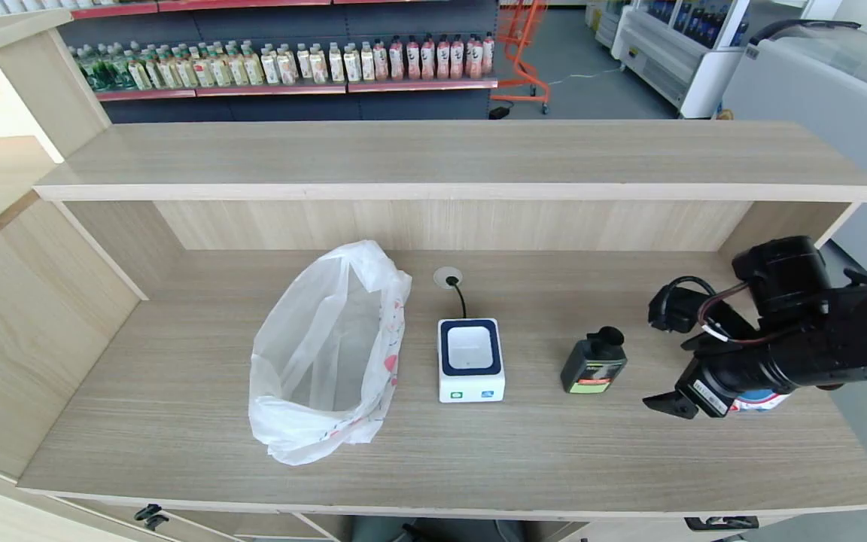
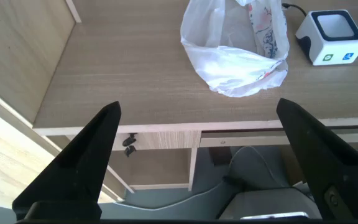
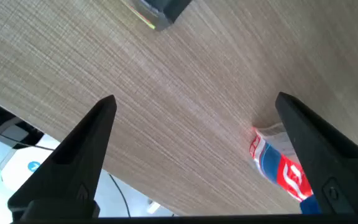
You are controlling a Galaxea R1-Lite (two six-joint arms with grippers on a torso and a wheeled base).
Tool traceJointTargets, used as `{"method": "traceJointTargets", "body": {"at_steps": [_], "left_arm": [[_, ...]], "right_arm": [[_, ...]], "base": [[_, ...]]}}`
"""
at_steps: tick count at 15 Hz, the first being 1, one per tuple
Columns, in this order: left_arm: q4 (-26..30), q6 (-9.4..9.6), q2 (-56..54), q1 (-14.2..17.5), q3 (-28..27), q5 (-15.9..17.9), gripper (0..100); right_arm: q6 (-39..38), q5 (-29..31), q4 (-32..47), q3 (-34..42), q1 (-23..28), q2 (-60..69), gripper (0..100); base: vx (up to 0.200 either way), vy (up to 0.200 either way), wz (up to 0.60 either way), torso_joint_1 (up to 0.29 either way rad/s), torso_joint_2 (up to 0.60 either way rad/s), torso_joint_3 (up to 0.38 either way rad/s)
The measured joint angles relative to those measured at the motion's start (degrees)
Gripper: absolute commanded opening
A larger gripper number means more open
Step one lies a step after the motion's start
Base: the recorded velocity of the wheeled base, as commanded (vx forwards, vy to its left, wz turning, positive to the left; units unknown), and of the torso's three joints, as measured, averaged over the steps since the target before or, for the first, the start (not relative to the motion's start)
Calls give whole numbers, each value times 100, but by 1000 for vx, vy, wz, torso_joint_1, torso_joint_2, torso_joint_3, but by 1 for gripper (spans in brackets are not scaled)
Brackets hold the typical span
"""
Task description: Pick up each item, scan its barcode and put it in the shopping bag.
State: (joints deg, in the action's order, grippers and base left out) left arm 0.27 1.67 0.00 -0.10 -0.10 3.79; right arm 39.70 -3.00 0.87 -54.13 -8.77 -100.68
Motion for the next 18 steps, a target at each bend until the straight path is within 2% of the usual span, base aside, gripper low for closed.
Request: {"method": "traceJointTargets", "body": {"at_steps": [3, 6, 12, 13, 18], "left_arm": [[-2, 0, 0, 0, 0, 0, 100], [0, -1, 0, 0, 0, 0, 100], [0, 0, 0, 0, 0, 0, 100], [0, 0, 0, 0, 0, 0, 100], [0, -1, 0, 0, 0, 0, 100]], "right_arm": [[0, -41, -241, -538, -383, -581, 100], [-13, -428, -434, -948, -685, -1056, 100], [-40, -510, -500, -1237, -901, -1541, 100], [-44, -603, -499, -1241, -920, -1571, 0], [-544, -718, -669, -1228, -1100, -1501, 0]], "base": [[0, 0, 0, 0, 0, 0], [0, 0, 0, 0, 0, 0], [0, 0, 0, 0, 0, 0], [0, 0, 0, 0, 0, 0], [0, 0, 0, 0, 0, 0]]}}
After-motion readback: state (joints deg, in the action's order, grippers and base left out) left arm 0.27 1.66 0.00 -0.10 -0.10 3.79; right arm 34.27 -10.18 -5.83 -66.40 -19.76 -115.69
